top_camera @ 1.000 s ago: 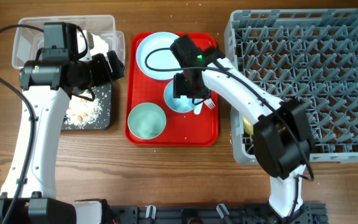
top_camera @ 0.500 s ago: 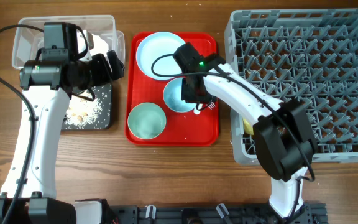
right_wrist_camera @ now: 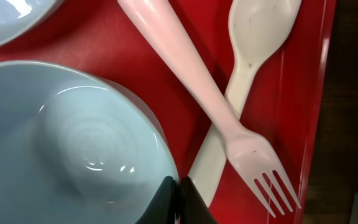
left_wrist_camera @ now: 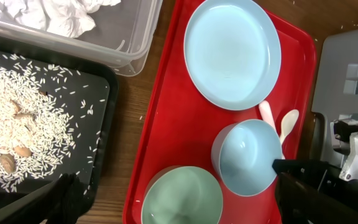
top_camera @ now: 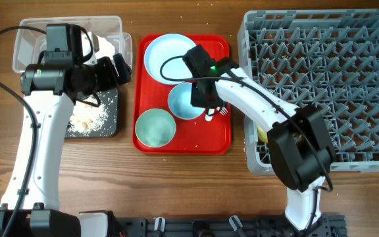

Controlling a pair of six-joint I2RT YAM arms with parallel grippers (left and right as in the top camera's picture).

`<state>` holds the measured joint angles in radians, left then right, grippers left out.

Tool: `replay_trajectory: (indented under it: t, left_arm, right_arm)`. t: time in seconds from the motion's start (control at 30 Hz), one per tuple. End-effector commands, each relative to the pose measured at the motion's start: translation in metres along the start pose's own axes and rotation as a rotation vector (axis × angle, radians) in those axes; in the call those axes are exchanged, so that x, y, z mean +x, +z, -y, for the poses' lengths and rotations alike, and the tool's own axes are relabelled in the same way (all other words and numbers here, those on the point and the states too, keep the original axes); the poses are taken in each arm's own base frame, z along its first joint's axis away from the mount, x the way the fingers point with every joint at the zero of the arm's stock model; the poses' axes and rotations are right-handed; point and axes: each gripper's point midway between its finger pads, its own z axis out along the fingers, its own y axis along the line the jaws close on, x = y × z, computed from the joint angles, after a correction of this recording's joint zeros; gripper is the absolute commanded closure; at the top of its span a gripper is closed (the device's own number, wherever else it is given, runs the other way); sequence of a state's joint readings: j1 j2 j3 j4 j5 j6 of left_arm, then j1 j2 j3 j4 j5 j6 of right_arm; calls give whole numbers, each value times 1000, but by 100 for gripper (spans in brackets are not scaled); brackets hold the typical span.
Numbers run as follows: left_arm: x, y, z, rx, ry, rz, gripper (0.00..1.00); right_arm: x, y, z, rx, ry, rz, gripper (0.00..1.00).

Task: Sort waste into correct bins and load items into the dishwasher rack
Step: 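Carry the light-blue bowl into the rack's back corner and release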

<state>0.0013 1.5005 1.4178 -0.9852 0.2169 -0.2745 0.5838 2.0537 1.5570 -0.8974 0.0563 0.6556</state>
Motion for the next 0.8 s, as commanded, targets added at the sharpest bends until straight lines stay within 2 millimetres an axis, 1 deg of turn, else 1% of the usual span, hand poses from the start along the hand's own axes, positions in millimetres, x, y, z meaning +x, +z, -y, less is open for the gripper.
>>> replay_trajectory:
  t: [0.0,0.03,0.07,0.1,0.13,0.2,0.23,0.27,0.33,0.37,0.4,0.43,0.5,0.53,0.57,0.6,0.63,0.7,0.77]
  left_arm:
    - [-4,-3,-2,-8,-7,14,0]
    - [-4,-3,-2,-8,-7,14,0]
    - [-4,-3,-2,-8,-7,14,0]
    - [-4,-3,-2,-8,-7,14,0]
    - [-4,-3,-2,-8,-7,14,0]
    - [-4,-3,-2,-8,-7,14,0]
    - [-4,-3,-2,-8,-7,14,0]
    - [-4,-3,-2,-8,-7,14,0]
    - [-4,-3,-2,-8,-7,14,0]
    - [-4,-3,-2,-8,-7,14,0]
    - [-4,-3,-2,-8,-7,14,0]
    - [-4,-3,-2,-8,-7,14,0]
    - [-4,-3,-2,-8,-7,14,0]
    - [-4,-3,-2,-8,-7,14,0]
    - [-4,-3,-2,-8,-7,14,0]
    - [-4,-3,-2,-7,-7,14,0]
    - [-4,-3,-2,-8,-7,14,0]
    - [-4,-3,-2,-7,-7,14,0]
    - [-4,-3,-2,-8,-7,14,0]
  right_arm:
    - [4,2,-13,-63,-102,-28,96]
    - [0,-9,-18,-92,-131,-16,95]
    - [-8,-27,-20,-103,-129,19,96]
    - [-19,-49,-19,-104,-124,71,96]
    - [-26,-64,-16,-98,-120,116,96]
    - [-42,-106,-4,-65,-101,246,96]
    - [-49,-134,8,-42,-83,325,96]
    - [-53,-153,17,-27,-66,380,96]
    - [-62,-200,44,10,-13,509,96]
    - [-64,-218,57,34,13,561,96]
    - [-67,-242,80,89,55,634,96]
    - [-67,-266,108,175,106,710,96]
    - [-65,-297,151,355,182,810,96]
    - [-63,-310,172,467,212,845,96]
    - [-62,-317,185,554,208,857,96]
    - [-62,-320,194,625,186,855,96]
    - [-63,-319,199,686,146,838,96]
    - [-67,-310,199,745,45,780,96]
    - [-76,-293,197,819,-87,696,96]
